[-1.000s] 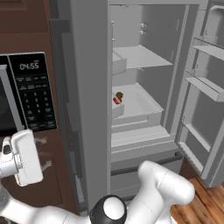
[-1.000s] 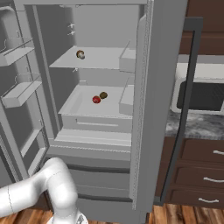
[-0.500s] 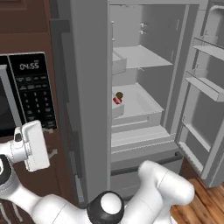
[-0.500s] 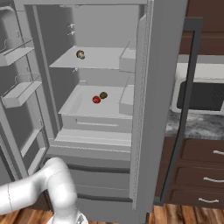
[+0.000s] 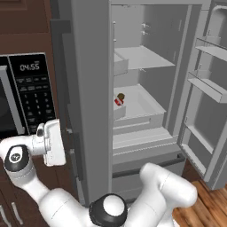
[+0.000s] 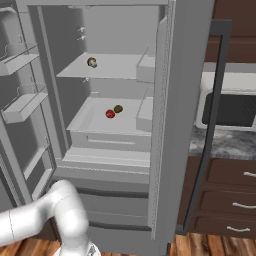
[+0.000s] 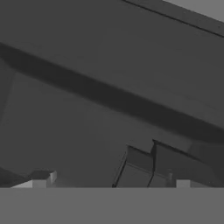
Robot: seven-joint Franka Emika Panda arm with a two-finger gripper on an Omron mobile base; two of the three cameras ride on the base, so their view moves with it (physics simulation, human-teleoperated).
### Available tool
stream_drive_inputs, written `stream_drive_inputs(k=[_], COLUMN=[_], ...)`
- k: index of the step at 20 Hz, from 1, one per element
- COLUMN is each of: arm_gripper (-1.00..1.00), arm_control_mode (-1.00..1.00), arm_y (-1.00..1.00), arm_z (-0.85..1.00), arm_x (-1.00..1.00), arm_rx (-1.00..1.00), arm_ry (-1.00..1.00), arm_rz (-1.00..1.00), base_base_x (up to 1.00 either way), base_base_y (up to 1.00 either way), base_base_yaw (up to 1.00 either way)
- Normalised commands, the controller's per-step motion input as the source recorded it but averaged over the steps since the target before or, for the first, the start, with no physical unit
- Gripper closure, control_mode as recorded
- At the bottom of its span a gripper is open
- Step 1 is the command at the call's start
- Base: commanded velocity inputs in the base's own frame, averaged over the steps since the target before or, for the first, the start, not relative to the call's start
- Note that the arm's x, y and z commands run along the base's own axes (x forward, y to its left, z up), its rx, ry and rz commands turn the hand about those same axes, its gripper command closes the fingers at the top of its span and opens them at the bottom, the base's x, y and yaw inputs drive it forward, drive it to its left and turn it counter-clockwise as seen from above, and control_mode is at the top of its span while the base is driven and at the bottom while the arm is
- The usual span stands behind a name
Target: Place the mango in the correct fridge rack based on whether it is a fruit or vegetable. Finally, close the fridge door.
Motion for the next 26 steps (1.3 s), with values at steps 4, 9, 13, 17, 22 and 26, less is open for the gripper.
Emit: stream_drive_inputs(k=[4,9,13,17,22,26], arm_gripper=[-1.0,-1.0,-1.0,-1.0,-1.0,-1.0], arm_control_mode=[-1.0,-1.0,-1.0,-1.0,-1.0,-1.0], arm_y=[-1.0,-0.93,-0.79,-0.67,-0.51,-0.42], arm_z=[-0.12,-0.02,0.0,0.0,0.0,0.0], arm_x=[0.01,0.11,0.25,0.43,0.62,0.66], arm_rx=[0.01,0.03,0.04,0.07,0.09,0.09], arm_ry=[-0.04,-0.07,-0.08,-0.08,-0.04,-0.01], arm_rz=[-0.07,0.0,0.01,0.09,0.19,0.23], base_base_x=[0.0,0.0,0.0,0.0,0.0,0.0], base_base_y=[0.0,0.0,0.0,0.0,0.0,0.0], base_base_yaw=[0.0,0.0,0.0,0.0,0.0,0.0])
